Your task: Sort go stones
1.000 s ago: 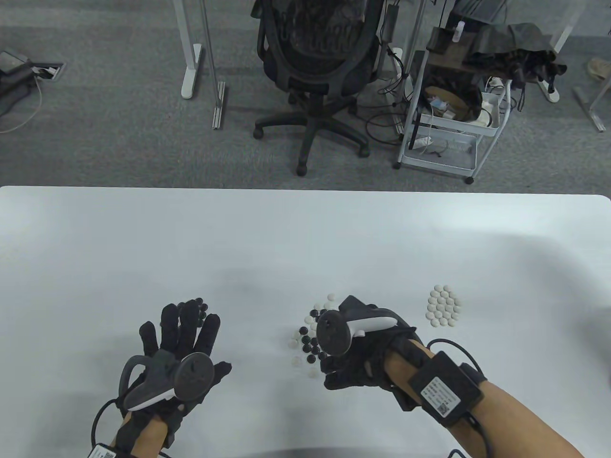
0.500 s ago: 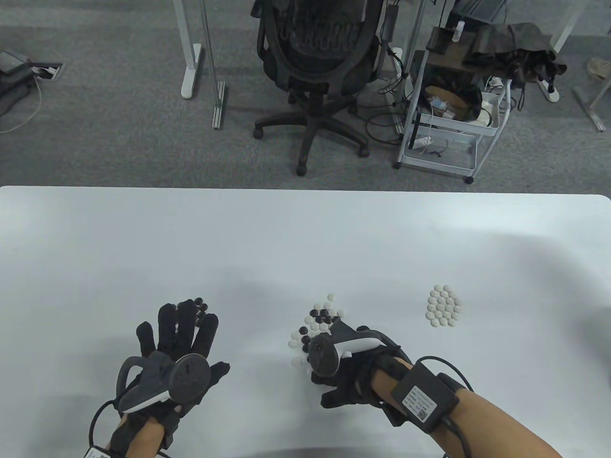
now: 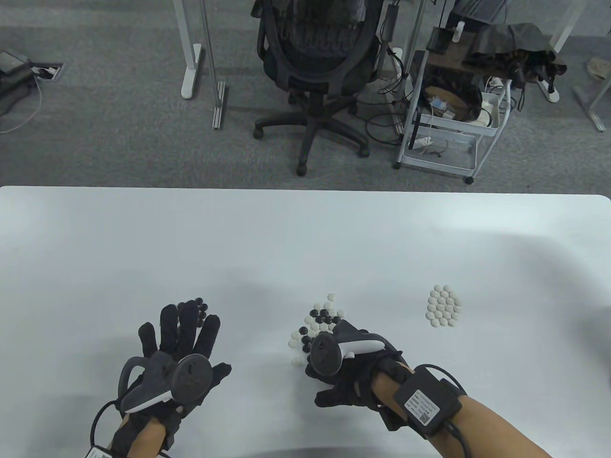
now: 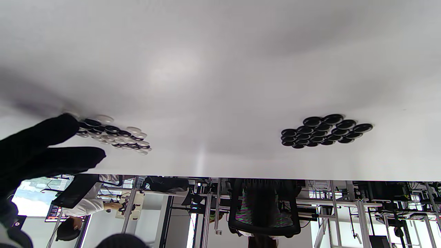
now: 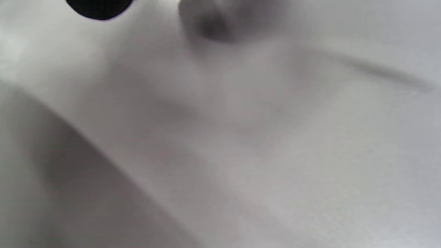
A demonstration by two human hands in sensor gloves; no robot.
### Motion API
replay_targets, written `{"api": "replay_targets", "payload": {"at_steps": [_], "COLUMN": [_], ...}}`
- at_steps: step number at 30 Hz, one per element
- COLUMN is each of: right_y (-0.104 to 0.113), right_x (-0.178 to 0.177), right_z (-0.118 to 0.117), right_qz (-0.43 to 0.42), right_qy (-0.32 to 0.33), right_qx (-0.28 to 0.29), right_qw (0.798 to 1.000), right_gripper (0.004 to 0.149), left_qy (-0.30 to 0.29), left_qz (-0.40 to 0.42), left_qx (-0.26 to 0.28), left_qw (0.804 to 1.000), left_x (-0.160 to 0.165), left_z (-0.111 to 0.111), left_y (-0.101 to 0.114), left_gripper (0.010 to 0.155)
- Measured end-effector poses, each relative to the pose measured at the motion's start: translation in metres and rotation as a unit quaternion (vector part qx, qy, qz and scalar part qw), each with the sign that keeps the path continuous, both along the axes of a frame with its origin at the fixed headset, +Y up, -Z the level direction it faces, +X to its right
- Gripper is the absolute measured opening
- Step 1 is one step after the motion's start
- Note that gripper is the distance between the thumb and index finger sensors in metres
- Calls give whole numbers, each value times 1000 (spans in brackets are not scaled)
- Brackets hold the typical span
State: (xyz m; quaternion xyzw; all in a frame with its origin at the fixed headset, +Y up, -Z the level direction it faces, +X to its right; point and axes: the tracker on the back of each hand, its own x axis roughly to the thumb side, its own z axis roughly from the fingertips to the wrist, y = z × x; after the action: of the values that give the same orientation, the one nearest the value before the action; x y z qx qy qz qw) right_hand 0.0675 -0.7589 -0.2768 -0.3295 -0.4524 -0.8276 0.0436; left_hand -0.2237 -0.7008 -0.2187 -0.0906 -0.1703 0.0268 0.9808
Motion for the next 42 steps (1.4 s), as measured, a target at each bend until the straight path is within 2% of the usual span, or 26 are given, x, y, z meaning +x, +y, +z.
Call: {"api": "replay_targets", "payload": {"at_steps": [5,7,10,12,16,20,23,38,42], "right_y": [3,4,6,8,9,5,0,-3,7], "right_x": [25,55,103,146,207,244,255,255,250], "right_z": [15,25,27,21,4,-16,-27,-62,-67], "right_qz": [-6,1,22,33,41,51,50,59,49], "right_qy": [0,-16,-62,-121,-230,-298,-324,-348,-349], "right_qx": [7,7,13,20,16,27,26,48,46], "right_qw": [1000,1000,998,992,972,953,944,934,935], "right_gripper": [70,69,67,65,63,65,66,67,66], "left_qy": [0,-4,-9,-7,-4,-1,0,5,5], "left_qz": [0,1,-7,-12,-7,-7,-8,-5,-5], "left_qx": [-5,-8,-11,-14,-10,-11,-16,-22,-24], "left_qw": [1000,1000,1000,1000,1000,1000,1000,1000,1000], "left_x": [0,2,4,5,4,3,3,1,1], "left_z": [0,0,-2,-2,0,-1,-1,-1,-1], "left_y": [-1,-2,-4,-6,-4,-4,-6,-6,-6], "left_gripper": [80,80,80,79,79,79,79,80,79]}}
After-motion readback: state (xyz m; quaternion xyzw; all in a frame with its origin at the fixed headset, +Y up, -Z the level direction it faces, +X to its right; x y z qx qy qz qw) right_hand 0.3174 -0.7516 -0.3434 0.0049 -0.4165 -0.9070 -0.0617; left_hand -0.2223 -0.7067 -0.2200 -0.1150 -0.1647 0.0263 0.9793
